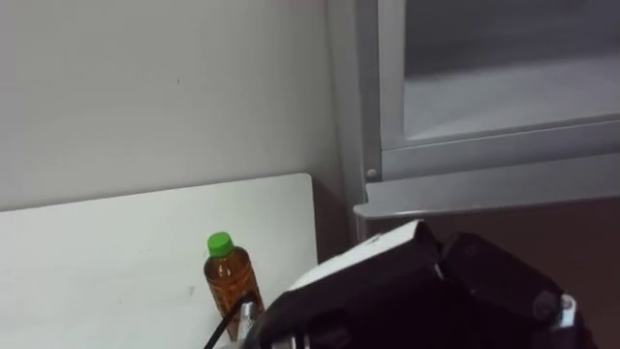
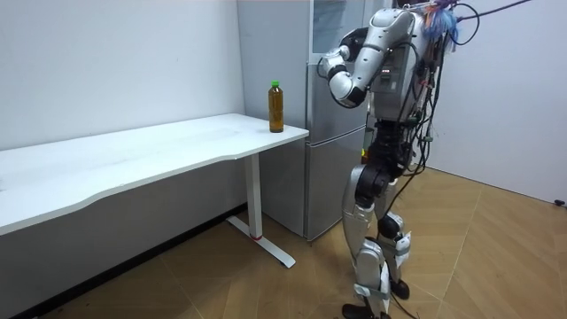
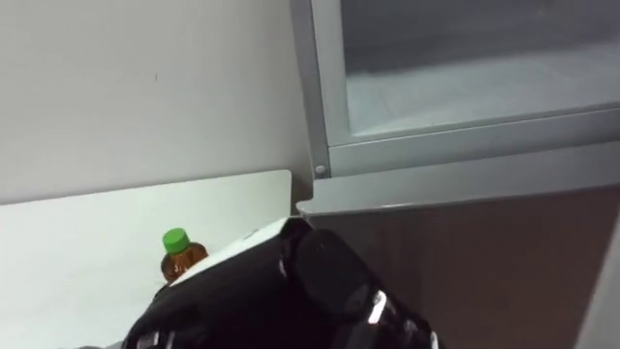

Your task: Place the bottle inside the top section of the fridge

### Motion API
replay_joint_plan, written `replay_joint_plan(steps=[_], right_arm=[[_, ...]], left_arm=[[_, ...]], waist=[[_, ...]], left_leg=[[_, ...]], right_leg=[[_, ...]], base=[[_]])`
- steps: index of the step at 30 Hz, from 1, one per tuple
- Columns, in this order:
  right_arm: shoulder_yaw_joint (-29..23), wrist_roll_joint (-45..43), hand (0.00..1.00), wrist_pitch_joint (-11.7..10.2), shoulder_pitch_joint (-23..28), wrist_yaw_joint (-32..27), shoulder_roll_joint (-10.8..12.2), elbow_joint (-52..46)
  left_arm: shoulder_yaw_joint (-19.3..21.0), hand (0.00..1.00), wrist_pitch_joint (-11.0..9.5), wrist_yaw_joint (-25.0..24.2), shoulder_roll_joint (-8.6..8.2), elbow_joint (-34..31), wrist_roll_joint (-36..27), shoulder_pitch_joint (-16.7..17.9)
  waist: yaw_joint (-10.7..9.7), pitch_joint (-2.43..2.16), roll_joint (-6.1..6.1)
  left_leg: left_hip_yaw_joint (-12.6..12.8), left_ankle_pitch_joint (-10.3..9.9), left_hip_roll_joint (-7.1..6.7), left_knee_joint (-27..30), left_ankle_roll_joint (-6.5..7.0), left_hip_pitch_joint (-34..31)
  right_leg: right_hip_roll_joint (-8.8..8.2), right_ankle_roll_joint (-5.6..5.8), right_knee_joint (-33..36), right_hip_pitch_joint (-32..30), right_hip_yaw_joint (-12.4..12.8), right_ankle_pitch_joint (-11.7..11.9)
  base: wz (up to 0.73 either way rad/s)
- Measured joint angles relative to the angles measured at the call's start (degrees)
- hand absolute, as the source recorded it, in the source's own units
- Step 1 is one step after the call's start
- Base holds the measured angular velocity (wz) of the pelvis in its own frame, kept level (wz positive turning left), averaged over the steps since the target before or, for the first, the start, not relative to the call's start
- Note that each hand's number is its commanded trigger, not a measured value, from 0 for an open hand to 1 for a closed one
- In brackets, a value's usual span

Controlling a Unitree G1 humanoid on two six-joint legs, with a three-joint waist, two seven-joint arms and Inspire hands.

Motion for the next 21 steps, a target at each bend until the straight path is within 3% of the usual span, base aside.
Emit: replay_joint_plan(steps=[7, 15, 21], right_arm=[[0.4, 0.0, 0.0, 1.0, 0.0, 0.4, -0.1, -0.1], [-0.1, 0.6, 0.0, 0.8, 0.1, 0.6, -0.1, -0.1], [0.2, 0.6, 0.0, 0.8, 0.0, 2.0, 0.0, 0.0]], left_arm=[[-0.5, 0.0, 1.8, -1.9, 0.14, 0.0, -0.2, 0.0], [-0.5, 0.0, 1.9, -3.2, 0.28, 0.0, -0.3, 0.0], [-0.6, 0.0, 1.9, -3.6, -0.49, 0.2, -0.3, 0.0]], waist=[[-0.1, 0.02, -0.06], [-0.1, -0.06, -0.16], [-0.6, -0.12, -0.38]], left_leg=[[0.1, 0.0, 0.1, 0.0, 0.0, -0.1], [0.2, 0.0, 0.24, 0.0, 0.03, 0.4], [1.4, 0.0, 0.29, -0.1, 0.0, 1.0]], right_leg=[[0.03, 0.03, 0.0, -0.2, 0.0, 0.0], [0.12, 0.3, 0.4, -0.3, 0.3, -0.1], [0.6, 0.17, 0.2, -0.3, 1.8, 0.0]], base=[[-0.03], [-0.01], [-0.09]])
